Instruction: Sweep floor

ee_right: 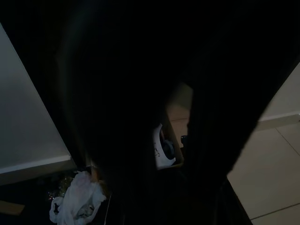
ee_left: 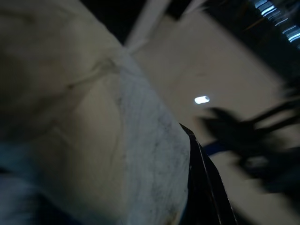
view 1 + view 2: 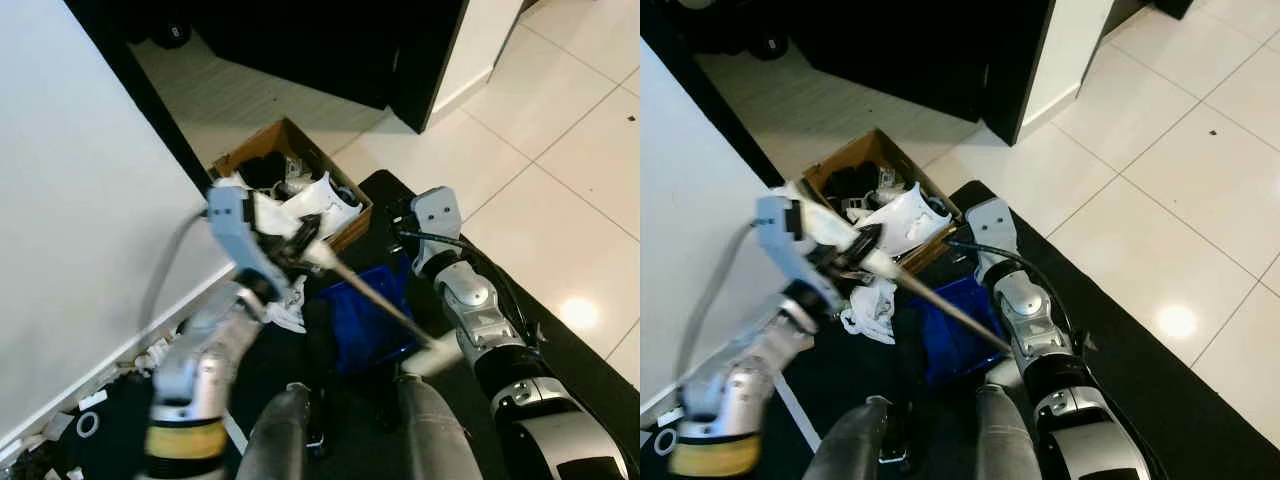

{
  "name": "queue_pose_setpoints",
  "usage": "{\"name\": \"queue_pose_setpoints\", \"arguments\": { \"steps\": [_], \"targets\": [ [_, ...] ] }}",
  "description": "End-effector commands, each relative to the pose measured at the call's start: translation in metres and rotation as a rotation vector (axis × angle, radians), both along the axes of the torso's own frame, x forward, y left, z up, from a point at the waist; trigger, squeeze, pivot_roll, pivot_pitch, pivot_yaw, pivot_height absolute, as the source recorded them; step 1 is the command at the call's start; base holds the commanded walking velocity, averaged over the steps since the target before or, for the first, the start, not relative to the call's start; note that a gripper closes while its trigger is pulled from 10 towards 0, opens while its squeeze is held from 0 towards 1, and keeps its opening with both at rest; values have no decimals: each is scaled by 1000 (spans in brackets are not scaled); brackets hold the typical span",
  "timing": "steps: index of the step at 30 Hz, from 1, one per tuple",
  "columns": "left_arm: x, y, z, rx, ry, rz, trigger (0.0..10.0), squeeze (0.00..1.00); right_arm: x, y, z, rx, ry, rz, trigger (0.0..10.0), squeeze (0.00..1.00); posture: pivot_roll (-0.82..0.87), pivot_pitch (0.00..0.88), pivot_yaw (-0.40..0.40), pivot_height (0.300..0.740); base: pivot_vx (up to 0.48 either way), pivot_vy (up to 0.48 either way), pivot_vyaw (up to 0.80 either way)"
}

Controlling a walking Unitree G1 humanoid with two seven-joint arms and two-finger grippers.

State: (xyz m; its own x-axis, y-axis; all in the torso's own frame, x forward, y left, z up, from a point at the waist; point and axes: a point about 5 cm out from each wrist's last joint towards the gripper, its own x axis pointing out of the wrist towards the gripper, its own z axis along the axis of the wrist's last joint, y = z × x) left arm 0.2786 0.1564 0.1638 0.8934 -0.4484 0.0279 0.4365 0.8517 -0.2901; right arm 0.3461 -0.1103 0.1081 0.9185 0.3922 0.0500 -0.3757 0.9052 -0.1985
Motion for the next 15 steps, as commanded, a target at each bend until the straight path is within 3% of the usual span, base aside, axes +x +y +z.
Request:
{"name": "queue_pose_setpoints", "arguments": {
  "steps": [1, 3, 6, 8, 10, 14, 15],
  "targets": [
    [-4, 5, 2, 40, -17, -8, 10000, 0, -8, 1, -21, 9, 94, -2, 10000, 0, 40, 292, 31, 740, 0, 0, 0],
    [-12, 22, 1, 119, 4, -12, 10000, 0, -8, 1, -21, 10, 94, -1, 10000, 0, 43, 297, 32, 740, 0, 0, 0],
    [-18, 32, -1, 156, 22, -12, 10000, 0, -8, 0, -21, 10, 94, -1, 10000, 0, 45, 298, 32, 740, 0, 0, 0],
    [-18, 52, -11, 227, 64, 108, 10000, 0, -8, 0, -21, 10, 96, -3, 10000, 0, 47, 298, 33, 740, 0, 0, 0],
    [-18, 52, -11, 227, 64, 108, 10000, 0, -8, 0, -21, 10, 96, -3, 10000, 0, 47, 298, 33, 740, 0, 0, 0],
    [-6, 96, -44, 332, 203, 521, 10000, 0, -8, 2, -21, 12, 95, 1, 10000, 0, 40, 295, 26, 740, 0, 0, 0],
    [-6, 96, -44, 332, 203, 521, 10000, 0, -8, 2, -21, 12, 95, 1, 10000, 0, 40, 295, 26, 740, 0, 0, 0]
  ]
}}
